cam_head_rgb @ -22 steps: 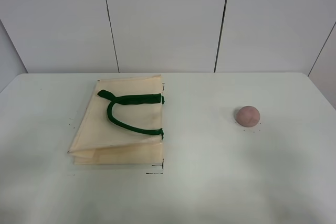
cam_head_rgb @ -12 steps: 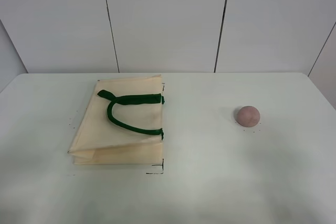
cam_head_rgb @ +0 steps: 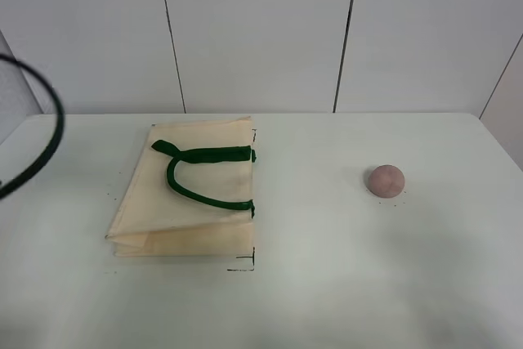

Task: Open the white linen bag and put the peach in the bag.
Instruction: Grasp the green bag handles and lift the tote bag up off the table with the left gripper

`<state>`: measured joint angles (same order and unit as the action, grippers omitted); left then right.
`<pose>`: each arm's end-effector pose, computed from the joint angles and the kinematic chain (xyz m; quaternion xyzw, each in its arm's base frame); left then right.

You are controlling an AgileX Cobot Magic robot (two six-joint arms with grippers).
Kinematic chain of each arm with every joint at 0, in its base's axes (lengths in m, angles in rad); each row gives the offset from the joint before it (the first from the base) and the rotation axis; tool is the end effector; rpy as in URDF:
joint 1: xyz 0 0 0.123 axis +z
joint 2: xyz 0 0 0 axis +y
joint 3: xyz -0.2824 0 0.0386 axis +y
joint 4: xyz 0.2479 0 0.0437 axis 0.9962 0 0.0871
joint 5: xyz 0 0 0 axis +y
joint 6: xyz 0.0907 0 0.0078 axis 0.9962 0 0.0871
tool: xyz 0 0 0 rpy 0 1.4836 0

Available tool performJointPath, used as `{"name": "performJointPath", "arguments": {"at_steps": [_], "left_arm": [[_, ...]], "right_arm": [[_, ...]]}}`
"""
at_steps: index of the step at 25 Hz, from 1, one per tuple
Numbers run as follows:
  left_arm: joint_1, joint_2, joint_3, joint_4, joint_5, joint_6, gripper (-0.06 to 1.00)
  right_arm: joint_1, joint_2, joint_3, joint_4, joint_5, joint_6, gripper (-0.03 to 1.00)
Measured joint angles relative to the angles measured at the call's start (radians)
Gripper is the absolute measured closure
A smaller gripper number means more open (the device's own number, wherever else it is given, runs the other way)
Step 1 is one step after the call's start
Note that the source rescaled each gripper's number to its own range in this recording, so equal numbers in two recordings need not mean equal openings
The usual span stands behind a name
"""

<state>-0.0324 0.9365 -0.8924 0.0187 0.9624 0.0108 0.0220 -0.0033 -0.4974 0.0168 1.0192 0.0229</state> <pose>0.1684 -0.0041 0.3336 0.0231 0.9471 0.0055 0.3201 -0.0034 0.0012 0.2798 0.0002 0.8420 0.0205 0.5391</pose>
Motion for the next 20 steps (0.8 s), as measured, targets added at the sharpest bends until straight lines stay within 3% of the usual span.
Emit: {"name": "performJointPath", "arguments": {"at_steps": [6,11,20], "left_arm": [[0.000,0.479,-0.252,0.000,-0.048,-0.003,-0.06],[-0.018,0.764,-0.473,-0.008,-0.048,-0.073,-0.06],[-0.215,1.031,-0.699,-0.019,-0.079,-0.217,-0.06]], "right_arm": [[0.000,0.000,0.000,0.000,0.000,0.000,-0.03],[0.000,0.000,0.000,0.000,0.001,0.000,-0.03],[0.000,0.000,0.000,0.000,0.001,0.000,-0.03]]}}
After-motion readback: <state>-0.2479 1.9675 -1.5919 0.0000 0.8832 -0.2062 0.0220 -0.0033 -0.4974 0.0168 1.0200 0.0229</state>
